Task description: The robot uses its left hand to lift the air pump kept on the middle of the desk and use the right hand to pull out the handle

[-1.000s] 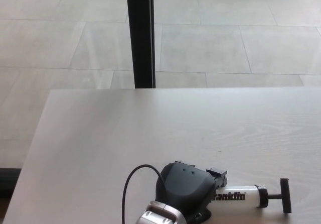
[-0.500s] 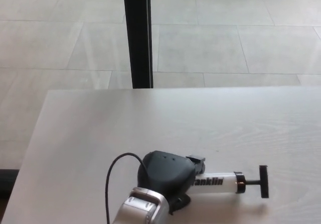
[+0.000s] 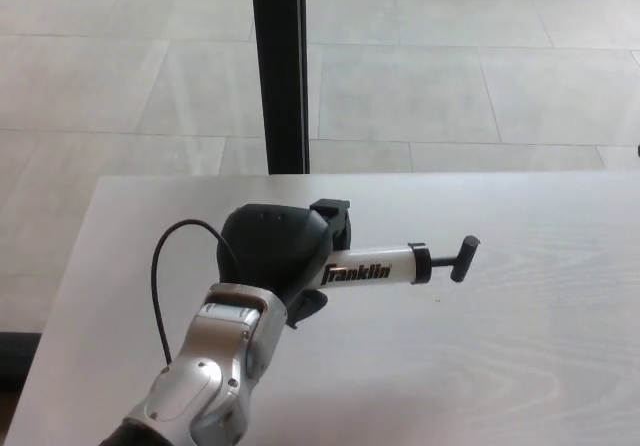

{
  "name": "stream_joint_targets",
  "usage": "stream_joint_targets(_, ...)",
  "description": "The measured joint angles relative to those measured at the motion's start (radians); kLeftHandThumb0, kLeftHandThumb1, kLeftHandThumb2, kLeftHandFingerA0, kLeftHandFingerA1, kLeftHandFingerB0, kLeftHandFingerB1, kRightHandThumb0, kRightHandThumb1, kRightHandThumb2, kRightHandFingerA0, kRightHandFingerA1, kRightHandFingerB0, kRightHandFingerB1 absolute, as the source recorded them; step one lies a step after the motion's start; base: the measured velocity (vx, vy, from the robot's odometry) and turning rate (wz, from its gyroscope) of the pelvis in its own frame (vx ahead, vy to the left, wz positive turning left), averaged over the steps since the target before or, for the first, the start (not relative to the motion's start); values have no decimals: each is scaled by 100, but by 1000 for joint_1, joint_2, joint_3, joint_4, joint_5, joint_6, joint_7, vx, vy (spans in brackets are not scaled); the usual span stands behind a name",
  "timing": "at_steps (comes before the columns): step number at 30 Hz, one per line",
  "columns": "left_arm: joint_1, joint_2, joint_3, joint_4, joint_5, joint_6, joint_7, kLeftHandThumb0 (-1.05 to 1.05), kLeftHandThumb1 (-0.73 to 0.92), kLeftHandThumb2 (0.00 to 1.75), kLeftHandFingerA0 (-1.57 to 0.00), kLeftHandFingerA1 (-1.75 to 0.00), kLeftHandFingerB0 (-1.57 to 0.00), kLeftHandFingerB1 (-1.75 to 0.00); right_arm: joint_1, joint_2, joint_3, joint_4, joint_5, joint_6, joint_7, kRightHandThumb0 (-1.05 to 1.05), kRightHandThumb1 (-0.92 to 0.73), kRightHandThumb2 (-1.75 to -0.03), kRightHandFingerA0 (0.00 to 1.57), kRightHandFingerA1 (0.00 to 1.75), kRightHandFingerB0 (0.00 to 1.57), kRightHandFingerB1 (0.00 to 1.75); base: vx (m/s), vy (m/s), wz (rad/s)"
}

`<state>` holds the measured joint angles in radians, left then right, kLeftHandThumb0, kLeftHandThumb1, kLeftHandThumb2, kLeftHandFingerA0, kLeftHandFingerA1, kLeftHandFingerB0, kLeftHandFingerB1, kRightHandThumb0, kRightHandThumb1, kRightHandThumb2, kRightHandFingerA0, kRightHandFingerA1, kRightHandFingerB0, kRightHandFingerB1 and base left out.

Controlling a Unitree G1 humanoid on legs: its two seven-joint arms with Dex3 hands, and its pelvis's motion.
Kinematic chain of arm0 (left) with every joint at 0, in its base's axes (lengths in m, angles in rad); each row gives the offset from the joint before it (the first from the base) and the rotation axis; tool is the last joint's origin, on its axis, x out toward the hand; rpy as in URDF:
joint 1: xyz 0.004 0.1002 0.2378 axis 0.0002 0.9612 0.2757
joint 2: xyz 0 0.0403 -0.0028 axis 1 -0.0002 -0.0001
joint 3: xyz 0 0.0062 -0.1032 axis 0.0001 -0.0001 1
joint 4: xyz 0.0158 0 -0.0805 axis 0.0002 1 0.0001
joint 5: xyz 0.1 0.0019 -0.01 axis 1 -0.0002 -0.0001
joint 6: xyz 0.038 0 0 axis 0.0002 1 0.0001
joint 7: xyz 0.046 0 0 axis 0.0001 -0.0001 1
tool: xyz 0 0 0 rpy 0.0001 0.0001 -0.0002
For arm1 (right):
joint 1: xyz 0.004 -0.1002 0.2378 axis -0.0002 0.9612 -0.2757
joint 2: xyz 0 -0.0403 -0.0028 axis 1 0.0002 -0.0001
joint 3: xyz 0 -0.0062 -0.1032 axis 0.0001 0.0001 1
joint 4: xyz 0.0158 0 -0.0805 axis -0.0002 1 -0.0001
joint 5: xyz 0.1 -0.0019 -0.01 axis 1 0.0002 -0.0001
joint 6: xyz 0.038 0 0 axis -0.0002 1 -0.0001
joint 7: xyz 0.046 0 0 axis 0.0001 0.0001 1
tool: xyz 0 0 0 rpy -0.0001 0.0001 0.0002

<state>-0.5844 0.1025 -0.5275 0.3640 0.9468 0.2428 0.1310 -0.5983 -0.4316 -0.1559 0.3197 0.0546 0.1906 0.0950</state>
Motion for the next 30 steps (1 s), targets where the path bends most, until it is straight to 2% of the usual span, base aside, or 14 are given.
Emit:
stream_joint_targets(1, -6, 1, 6, 5, -4, -9, 12, -23, 50, 116, -118, -139, -97, -126, 1, 4, 10, -13, 0, 13, 3, -55, -63, -59, 74, 88, 60, 45, 0, 0, 0)
stream_joint_targets(2, -12, 1, 11, 8, -9, -18, 23, -16, 48, 118, -87, -175, -75, -157, 1, 11, 21, -24, -1, 27, 5, -55, -63, -59, 75, 90, 60, 45, 0, 0, 0)
stream_joint_targets(3, -17, 1, 17, 12, -13, -28, 34, -16, 48, 118, -87, -175, -75, -157, 2, 18, 32, -35, -1, 41, 6, -55, -63, -59, 75, 90, 60, 45, 0, 0, 0)
stream_joint_targets(4, -21, 1, 22, 15, -16, -35, 41, -15, 49, 117, -86, -175, -75, -157, 2, 23, 38, -42, -1, 50, 7, -59, -52, -92, 78, 91, 52, 60, 0, 0, 0)
stream_joint_targets(5, -29, 1, 31, 22, -23, -50, 57, -14, 49, 115, -85, -175, -73, -159, 2, 32, 50, -52, -2, 68, 9, -58, -51, -92, 78, 91, 50, 59, 0, 0, 0)
stream_joint_targets(6, -33, 1, 34, 26, -26, -55, 64, -15, 50, 117, -85, -175, -74, -157, 2, 35, 57, -54, -3, 75, 11, -56, -63, -59, 71, 92, 56, 45, 0, 0, 0)
stream_joint_targets(10, -46, -3, 49, 40, -43, -91, 106, -16, 48, 116, -89, -175, -74, -157, 3, 56, 94, -62, -9, 121, 21, -56, -62, -59, 63, 82, 50, 42, 0, 0, 0)
stream_joint_targets(11, -46, -3, 49, 40, -46, -94, 111, -16, 48, 117, -89, -175, -72, -160, 4, 58, 103, -65, -10, 127, 24, -53, -60, -58, 52, 106, 43, 39, 0, 0, 0)
stream_joint_targets(14, -46, -11, 54, 39, -57, -104, 118, -16, 48, 117, -89, -175, -73, -159, 11, 56, 146, -79, -16, 146, 55, -51, -58, -58, 47, 113, 40, 37, 0, 0, 0)
stream_joint_targets(15, -46, -15, 57, 38, -62, -107, 119, -15, 47, 117, -91, -175, -74, -157, 14, 55, 158, -84, -17, 151, 67, -45, -54, -56, 51, 96, 35, 35, 0, 0, 0)
stream_joint_targets(17, -44, -21, 63, 36, -68, -108, 124, -15, 48, 116, -91, -175, -73, -159, 22, 46, 181, -95, -18, 158, 96, -43, -52, -55, 40, 91, 32, 32, 0, 0, 0)
stream_joint_targets(20, -38, -30, 71, 29, -74, -108, 128, -16, 50, 112, -90, -175, -73, -159, 39, 31, 214, -116, -17, 175, 141, -40, -48, -55, 32, 86, 31, 31, 0, 0, 0)
stream_joint_targets(27, -22, -52, 74, 3, -89, -107, 128, -16, 49, 116, -91, -175, -73, -159, 79, 26, 281, -148, -30, 178, 206, -44, -44, -53, 27, 105, 38, 32, 0, 0, 0)
stream_joint_targets(30, -13, -63, 75, -15, -92, -96, 122, -14, 48, 118, -89, -175, -71, -160, 82, 28, 310, -150, -57, 166, 206, -42, -47, -54, 24, 101, 41, 33, 0, 0, 0)
